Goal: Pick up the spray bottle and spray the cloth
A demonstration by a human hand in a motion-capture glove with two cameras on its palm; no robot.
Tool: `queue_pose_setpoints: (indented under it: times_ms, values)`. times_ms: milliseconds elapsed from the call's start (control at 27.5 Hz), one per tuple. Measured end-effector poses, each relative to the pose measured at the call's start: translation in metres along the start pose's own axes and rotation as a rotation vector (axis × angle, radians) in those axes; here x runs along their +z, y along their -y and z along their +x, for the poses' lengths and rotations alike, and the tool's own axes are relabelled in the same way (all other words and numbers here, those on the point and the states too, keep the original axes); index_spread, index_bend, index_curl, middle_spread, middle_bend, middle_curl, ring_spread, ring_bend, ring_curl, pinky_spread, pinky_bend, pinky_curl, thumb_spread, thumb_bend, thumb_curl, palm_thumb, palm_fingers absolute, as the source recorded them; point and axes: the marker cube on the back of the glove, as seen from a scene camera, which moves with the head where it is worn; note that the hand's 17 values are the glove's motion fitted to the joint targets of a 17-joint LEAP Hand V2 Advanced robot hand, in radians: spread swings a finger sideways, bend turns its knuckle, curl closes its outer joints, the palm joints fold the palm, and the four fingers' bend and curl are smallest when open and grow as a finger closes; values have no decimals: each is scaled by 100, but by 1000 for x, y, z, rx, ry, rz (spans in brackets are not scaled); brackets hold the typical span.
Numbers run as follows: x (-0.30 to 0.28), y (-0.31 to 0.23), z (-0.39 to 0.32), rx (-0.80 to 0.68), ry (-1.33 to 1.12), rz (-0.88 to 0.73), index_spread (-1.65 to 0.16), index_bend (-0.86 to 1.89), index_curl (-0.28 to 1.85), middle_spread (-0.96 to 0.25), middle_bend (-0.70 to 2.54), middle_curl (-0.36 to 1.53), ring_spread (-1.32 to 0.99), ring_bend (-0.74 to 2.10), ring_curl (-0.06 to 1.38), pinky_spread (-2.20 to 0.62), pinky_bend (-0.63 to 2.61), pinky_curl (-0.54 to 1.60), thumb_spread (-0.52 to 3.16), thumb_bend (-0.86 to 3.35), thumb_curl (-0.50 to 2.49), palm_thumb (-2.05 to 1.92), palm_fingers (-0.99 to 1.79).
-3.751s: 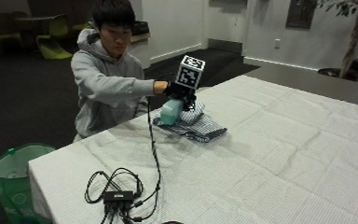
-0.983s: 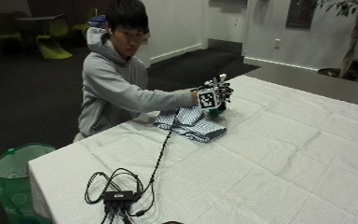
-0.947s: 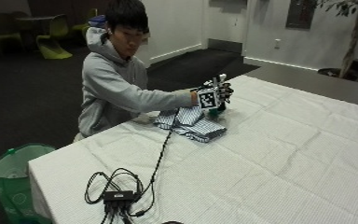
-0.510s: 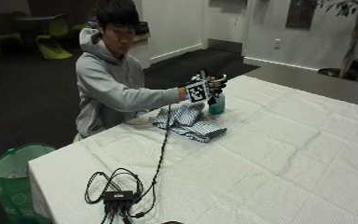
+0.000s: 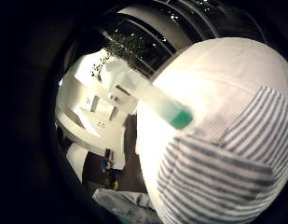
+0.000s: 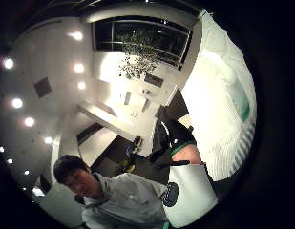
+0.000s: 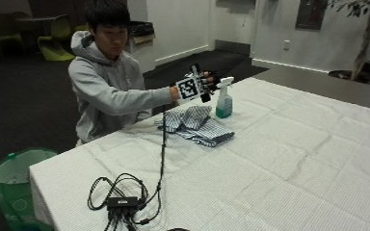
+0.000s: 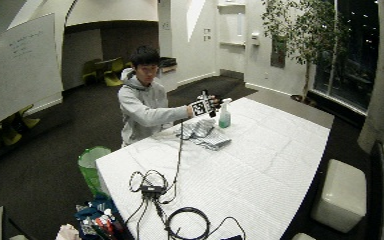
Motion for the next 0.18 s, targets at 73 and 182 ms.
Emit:
queue_pose_setpoints:
  times_ms: [73, 182]
  values:
    - [-5, 9, -1, -4, -22, 115, -31, 10, 24, -3, 29, 39, -4, 43, 38, 11, 52, 40, 82, -3, 52, 78, 27]
    - [-15, 6, -3, -14, -28, 166, -31, 10, 23, -3, 29, 39, -4, 43, 38, 12, 52, 40, 83, -3, 51, 79, 27]
